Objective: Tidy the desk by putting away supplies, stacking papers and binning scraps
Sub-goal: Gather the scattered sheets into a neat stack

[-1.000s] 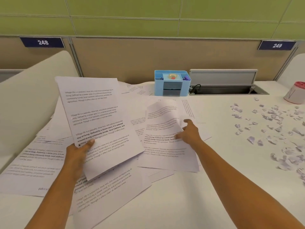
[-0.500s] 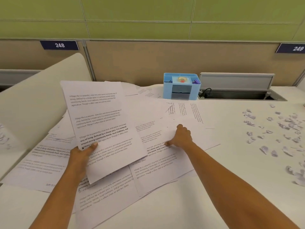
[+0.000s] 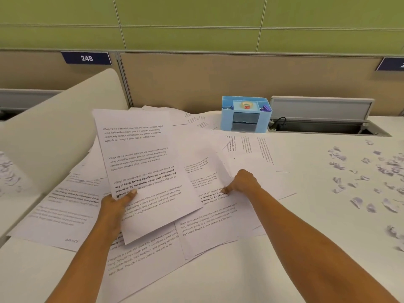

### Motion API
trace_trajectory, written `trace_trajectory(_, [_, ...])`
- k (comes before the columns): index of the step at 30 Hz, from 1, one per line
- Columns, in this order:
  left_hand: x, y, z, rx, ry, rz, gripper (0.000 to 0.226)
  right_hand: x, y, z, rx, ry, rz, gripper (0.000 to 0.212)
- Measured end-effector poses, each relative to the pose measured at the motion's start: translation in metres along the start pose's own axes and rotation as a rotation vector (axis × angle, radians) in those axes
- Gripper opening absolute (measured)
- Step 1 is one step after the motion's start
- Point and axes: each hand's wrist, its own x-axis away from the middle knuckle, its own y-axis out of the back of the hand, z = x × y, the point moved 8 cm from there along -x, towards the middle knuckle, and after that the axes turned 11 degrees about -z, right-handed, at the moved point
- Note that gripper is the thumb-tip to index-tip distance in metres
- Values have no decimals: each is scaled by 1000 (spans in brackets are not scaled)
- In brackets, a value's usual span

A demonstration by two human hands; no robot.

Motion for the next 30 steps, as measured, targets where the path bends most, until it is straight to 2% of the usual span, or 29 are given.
trace_trajectory(7, [-1,3,-1,-13,5,-12,23,8,1,6,-45,35,-13,42])
trace_trajectory(11, [-2,3,0,-20,17,-11,24,13,11,10,-82,71,-108,53])
trace_trajectory(16, [0,-5,-2,0,19,-6,24,21,45,18,-44,236,-204,37])
trace_trajectory(24, [-1,-27,-4,-72,14,38,27,33,130,5,-336,232,-411,39])
trace_trajectory(30, [1,-39,-5,-116,13,50,31,51,177,8,-627,375,-669,27])
